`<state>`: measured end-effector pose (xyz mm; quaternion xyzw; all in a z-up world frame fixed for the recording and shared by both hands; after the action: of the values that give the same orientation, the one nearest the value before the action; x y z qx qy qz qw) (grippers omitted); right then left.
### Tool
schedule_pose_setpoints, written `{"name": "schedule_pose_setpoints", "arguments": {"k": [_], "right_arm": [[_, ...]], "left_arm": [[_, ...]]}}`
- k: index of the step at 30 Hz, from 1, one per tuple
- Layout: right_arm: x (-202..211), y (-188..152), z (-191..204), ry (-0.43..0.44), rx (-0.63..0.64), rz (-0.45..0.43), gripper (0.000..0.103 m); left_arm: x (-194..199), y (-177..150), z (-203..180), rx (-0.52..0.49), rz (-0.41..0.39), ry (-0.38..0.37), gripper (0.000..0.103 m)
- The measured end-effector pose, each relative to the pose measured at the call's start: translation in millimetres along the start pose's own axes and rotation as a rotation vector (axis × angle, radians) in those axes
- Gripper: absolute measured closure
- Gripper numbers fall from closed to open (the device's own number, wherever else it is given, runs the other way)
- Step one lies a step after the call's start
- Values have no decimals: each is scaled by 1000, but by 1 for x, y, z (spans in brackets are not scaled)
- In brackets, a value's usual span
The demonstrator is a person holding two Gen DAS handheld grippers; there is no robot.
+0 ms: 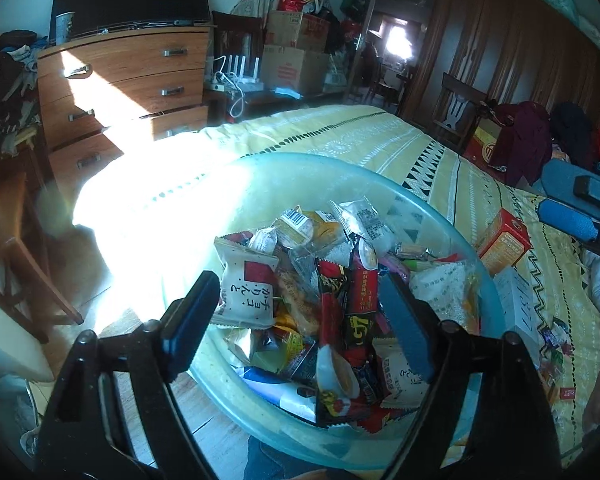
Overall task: Organize snacks
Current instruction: 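Move both tools back over the snacks on the bed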
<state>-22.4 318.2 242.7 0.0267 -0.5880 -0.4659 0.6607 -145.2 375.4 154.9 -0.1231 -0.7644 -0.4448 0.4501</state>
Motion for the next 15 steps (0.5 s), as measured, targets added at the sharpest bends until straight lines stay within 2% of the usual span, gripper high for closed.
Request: {"name": "schedule_pose_setpoints", "arguments": {"k": [9, 15], "right_arm": [[37, -26, -4, -15, -15, -40, 17], [77, -73, -8, -104, 22, -89, 13]], "left_arm": [[15, -3, -20, -32, -43, 25, 12], [35, -8, -39, -78, -115, 3, 0]]}}
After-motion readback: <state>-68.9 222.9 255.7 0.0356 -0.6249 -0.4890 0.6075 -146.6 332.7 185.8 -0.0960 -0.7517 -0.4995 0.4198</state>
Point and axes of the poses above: each gripper's, at about its wrist camera, not at the fingertips, and x roughly against the way its jaws point, z to its left, y to its top, the point moved 4 cm from there along -x, roughly the way its jaws point, and after that the axes turned 14 degrees about z, right-handed, at the moved point
